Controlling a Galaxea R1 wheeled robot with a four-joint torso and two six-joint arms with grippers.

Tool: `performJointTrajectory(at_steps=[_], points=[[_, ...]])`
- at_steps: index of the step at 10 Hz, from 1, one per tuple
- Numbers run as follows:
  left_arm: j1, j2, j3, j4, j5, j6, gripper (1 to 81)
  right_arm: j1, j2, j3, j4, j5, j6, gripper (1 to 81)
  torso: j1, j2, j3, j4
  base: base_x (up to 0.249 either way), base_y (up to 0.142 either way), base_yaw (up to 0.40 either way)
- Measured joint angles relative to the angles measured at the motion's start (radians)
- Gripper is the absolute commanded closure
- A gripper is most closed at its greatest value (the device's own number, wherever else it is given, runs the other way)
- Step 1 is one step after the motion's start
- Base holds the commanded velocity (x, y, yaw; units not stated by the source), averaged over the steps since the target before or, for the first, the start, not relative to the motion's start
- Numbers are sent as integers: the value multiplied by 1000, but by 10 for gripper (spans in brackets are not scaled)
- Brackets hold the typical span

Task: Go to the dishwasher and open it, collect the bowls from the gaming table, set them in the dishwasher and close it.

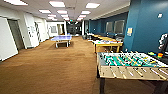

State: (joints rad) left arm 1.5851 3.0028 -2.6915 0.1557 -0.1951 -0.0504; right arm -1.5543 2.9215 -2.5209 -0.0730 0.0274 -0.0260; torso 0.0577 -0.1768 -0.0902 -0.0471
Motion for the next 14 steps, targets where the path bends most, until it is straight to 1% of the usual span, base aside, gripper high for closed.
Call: performJointTrajectory(at_steps=[5,7,14], points=[[0,-2,0,0,0,-4,10,2,0,0,0,0,0,10,0,0,0,0,0,0,0],[1,-2,0,0,0,-4,10,2,0,0,0,0,0,10,0,0,0,0,0,-86,0],[0,3,0,-10,0,-6,10,0,3,-2,-1,0,0,10,0,0,0,0,0,0,0]])
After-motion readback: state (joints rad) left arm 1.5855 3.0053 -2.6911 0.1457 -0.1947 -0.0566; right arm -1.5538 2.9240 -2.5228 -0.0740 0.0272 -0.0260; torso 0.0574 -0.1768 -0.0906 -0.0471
